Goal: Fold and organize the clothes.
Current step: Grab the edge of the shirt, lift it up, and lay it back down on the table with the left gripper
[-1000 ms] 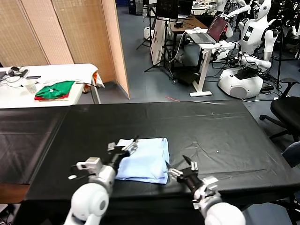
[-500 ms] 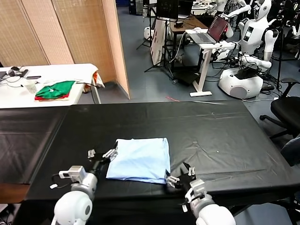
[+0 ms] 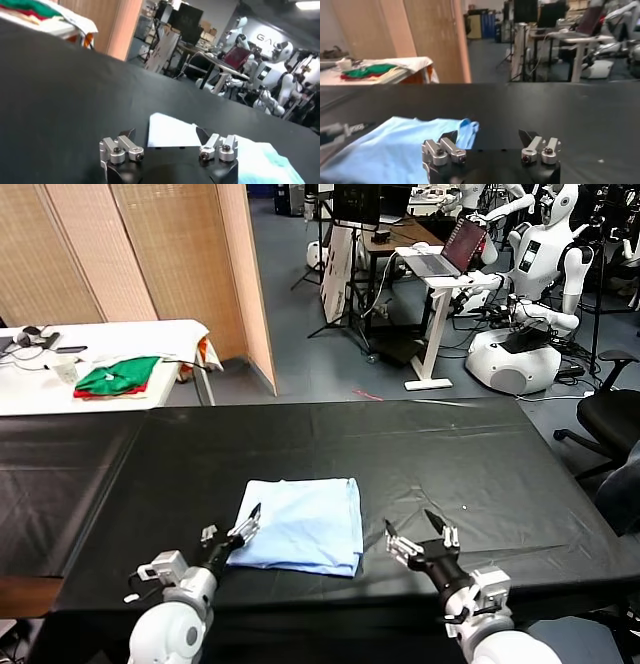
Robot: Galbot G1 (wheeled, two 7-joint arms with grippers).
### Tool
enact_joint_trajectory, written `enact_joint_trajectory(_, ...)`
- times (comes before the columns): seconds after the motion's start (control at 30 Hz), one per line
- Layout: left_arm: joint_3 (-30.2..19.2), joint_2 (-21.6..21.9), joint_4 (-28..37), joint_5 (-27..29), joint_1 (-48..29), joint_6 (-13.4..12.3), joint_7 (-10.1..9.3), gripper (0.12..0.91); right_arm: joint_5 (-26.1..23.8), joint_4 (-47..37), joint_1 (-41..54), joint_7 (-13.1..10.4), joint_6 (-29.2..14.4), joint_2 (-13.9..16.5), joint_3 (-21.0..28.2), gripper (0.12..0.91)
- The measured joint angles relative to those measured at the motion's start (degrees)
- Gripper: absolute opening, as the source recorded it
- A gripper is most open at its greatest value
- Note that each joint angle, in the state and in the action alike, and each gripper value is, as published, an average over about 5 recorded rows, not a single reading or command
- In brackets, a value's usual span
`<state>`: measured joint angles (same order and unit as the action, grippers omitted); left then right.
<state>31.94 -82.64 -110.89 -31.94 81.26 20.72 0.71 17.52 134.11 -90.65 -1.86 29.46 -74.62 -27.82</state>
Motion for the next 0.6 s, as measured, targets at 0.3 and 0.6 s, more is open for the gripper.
enact_joint_trajectory(0.3,1.4,0.0,1.5,-7.2,0.7,0.1,0.39,0.672,0.0,0.2,0.1,0.1,-0.3,-0.3,-0.5,0.907)
enact_joint_trajectory(0.6,1.0,-0.1,1.6,-7.3,0.8,1.0,0.39,0.184,-0.1,0.2,0.0,0.1,-0.5,-0.4,-1.0,0.907)
